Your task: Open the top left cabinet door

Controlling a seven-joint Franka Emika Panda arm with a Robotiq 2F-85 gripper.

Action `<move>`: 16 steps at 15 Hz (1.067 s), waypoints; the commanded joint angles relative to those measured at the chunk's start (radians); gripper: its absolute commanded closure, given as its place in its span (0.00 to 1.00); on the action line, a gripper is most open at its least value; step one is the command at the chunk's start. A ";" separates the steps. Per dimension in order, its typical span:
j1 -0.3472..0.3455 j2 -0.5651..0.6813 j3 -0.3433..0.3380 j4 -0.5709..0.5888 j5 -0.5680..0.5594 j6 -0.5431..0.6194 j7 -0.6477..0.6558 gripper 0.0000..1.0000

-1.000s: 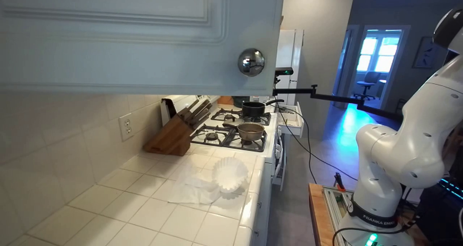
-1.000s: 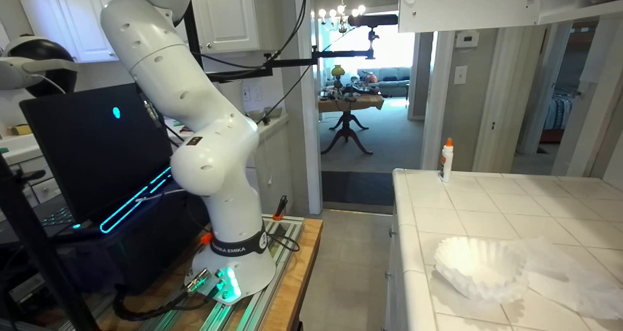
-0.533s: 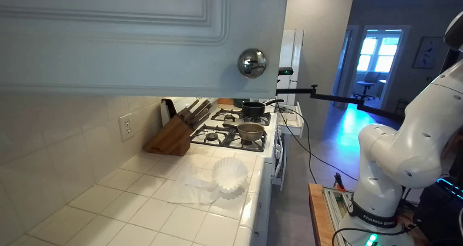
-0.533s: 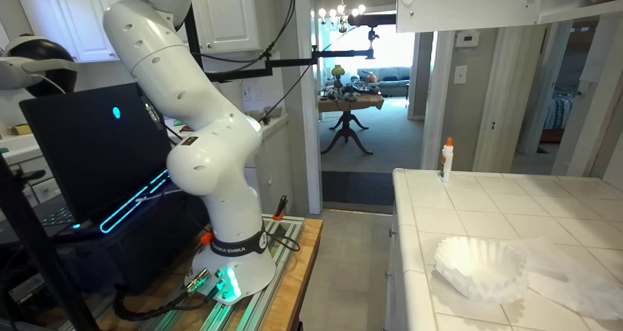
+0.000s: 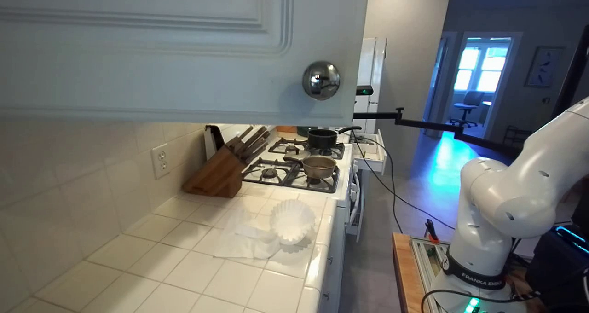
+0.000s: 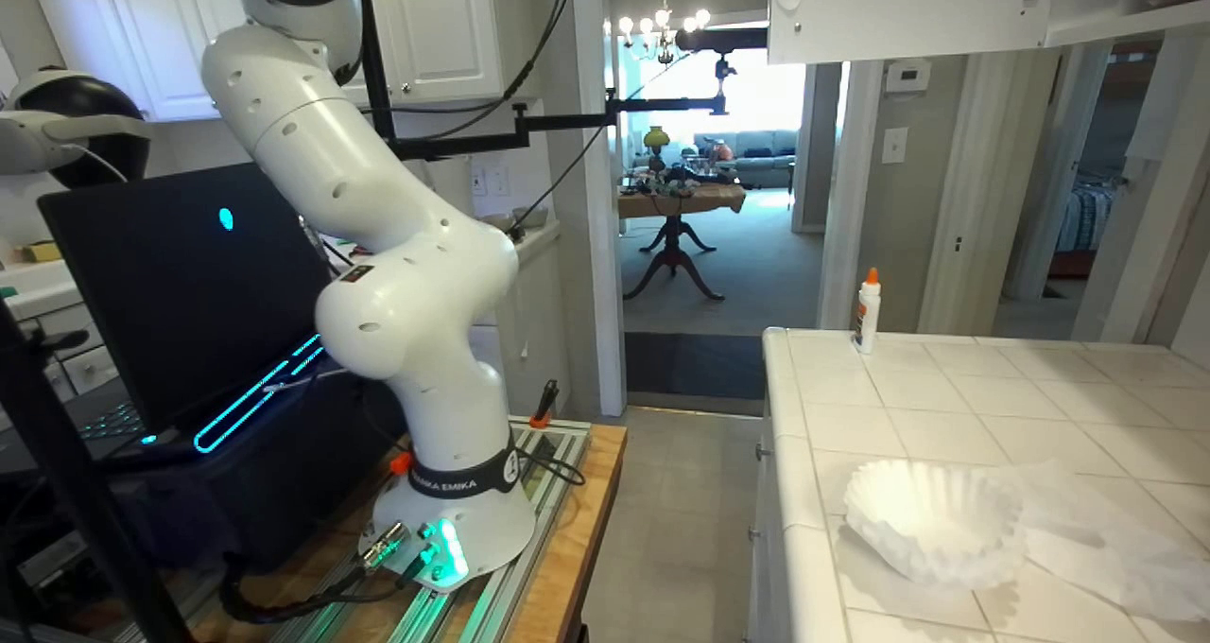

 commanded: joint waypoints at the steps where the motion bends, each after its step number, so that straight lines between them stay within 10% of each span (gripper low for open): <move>1: -0.008 -0.012 -0.090 -0.030 -0.027 0.094 0.033 0.00; 6: 0.107 0.088 -0.234 -0.064 0.051 0.358 -0.089 0.00; 16: 0.329 0.154 -0.406 -0.108 0.366 0.528 -0.446 0.00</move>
